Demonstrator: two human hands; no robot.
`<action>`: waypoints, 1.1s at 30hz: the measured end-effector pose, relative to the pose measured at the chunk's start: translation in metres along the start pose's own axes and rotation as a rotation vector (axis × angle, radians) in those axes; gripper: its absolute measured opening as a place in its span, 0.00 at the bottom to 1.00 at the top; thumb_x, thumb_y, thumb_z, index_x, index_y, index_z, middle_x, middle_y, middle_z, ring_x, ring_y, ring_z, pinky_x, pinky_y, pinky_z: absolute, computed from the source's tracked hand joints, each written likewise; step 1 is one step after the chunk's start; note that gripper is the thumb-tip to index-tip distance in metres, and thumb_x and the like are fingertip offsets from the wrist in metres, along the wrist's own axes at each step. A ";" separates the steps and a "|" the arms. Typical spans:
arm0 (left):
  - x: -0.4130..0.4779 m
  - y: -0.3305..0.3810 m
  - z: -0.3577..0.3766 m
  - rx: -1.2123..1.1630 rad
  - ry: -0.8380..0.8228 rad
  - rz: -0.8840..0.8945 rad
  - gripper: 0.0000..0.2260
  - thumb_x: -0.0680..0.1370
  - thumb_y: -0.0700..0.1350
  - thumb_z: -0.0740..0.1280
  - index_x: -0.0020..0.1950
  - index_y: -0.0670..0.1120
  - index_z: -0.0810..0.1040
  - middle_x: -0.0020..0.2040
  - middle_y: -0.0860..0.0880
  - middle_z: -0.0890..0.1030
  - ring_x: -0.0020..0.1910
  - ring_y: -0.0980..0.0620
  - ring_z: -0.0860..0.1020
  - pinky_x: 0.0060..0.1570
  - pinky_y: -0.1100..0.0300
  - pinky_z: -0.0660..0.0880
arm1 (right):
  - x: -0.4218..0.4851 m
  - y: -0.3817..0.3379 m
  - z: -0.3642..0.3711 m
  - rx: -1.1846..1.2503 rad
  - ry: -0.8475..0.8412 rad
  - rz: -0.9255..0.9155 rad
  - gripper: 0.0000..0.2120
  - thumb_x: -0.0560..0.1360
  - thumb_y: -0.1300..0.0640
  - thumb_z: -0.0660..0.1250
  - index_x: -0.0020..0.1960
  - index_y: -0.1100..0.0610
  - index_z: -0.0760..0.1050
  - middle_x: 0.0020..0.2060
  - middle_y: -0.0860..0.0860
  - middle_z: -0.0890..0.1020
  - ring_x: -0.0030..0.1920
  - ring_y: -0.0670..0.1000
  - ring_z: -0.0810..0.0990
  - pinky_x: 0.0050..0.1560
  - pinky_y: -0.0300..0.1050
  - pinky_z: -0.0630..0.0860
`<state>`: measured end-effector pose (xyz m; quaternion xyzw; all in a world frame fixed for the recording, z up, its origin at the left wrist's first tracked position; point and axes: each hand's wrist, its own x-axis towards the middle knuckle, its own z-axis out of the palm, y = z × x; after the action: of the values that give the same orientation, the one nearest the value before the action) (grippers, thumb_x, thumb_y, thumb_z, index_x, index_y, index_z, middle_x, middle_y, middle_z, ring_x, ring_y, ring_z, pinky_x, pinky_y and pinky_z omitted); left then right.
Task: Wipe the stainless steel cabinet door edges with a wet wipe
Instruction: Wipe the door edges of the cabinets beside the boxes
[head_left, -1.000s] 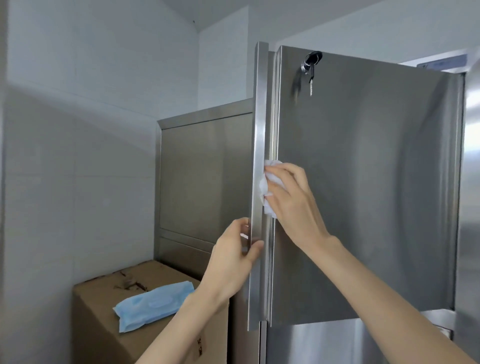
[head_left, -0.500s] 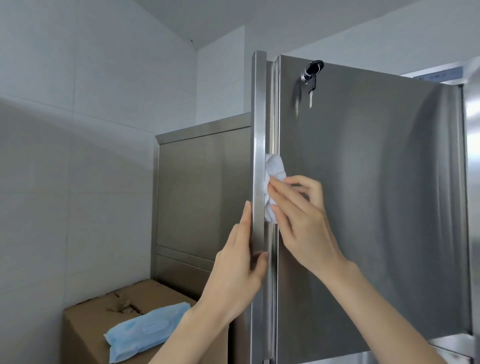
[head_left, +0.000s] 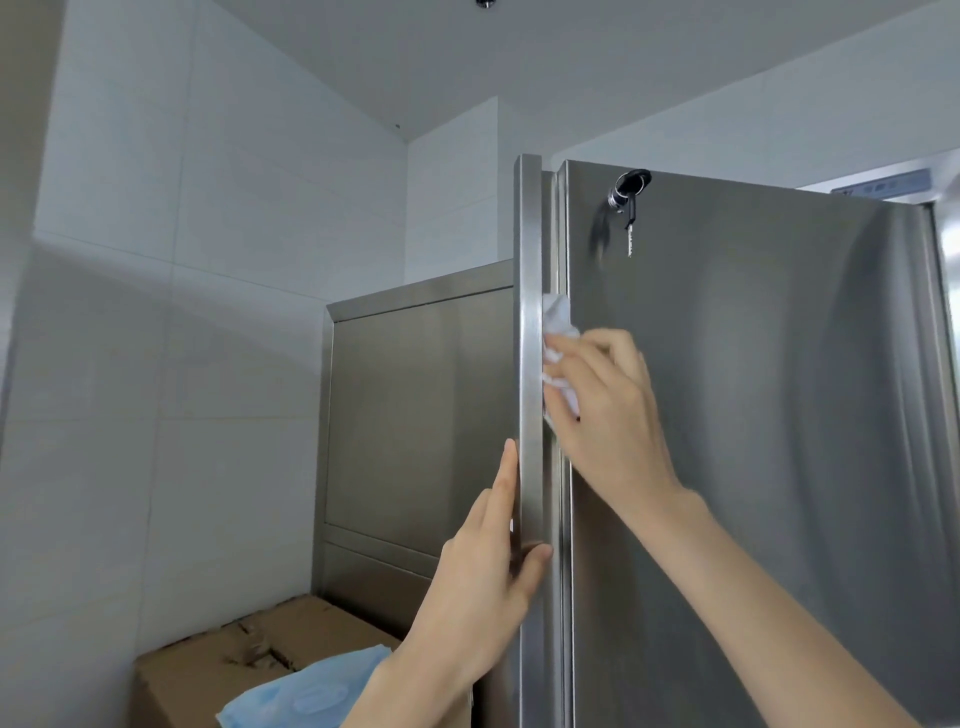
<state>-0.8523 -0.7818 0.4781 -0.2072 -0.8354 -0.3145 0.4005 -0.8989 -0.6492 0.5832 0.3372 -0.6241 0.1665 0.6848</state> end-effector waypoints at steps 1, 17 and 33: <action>0.001 -0.001 0.000 0.003 0.001 0.001 0.40 0.80 0.47 0.64 0.71 0.69 0.33 0.53 0.56 0.72 0.48 0.57 0.76 0.55 0.55 0.74 | -0.009 0.000 -0.002 0.010 -0.019 -0.003 0.10 0.68 0.68 0.71 0.49 0.64 0.80 0.51 0.53 0.82 0.50 0.54 0.72 0.44 0.53 0.74; 0.009 -0.011 0.000 -0.044 -0.035 -0.024 0.39 0.80 0.47 0.64 0.74 0.68 0.37 0.52 0.58 0.72 0.48 0.56 0.77 0.56 0.59 0.73 | 0.043 0.007 0.010 0.107 -0.028 0.104 0.08 0.64 0.76 0.68 0.39 0.67 0.80 0.40 0.58 0.83 0.40 0.58 0.76 0.42 0.37 0.70; 0.013 -0.029 0.004 -0.094 -0.002 0.012 0.40 0.78 0.50 0.67 0.71 0.76 0.41 0.65 0.63 0.66 0.63 0.45 0.73 0.66 0.53 0.71 | 0.136 0.024 0.022 -0.087 -0.007 0.144 0.15 0.72 0.74 0.56 0.54 0.67 0.75 0.42 0.58 0.79 0.48 0.56 0.71 0.43 0.49 0.69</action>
<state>-0.8795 -0.7987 0.4767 -0.2311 -0.8187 -0.3509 0.3914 -0.9082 -0.6732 0.7207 0.2621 -0.6558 0.1870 0.6828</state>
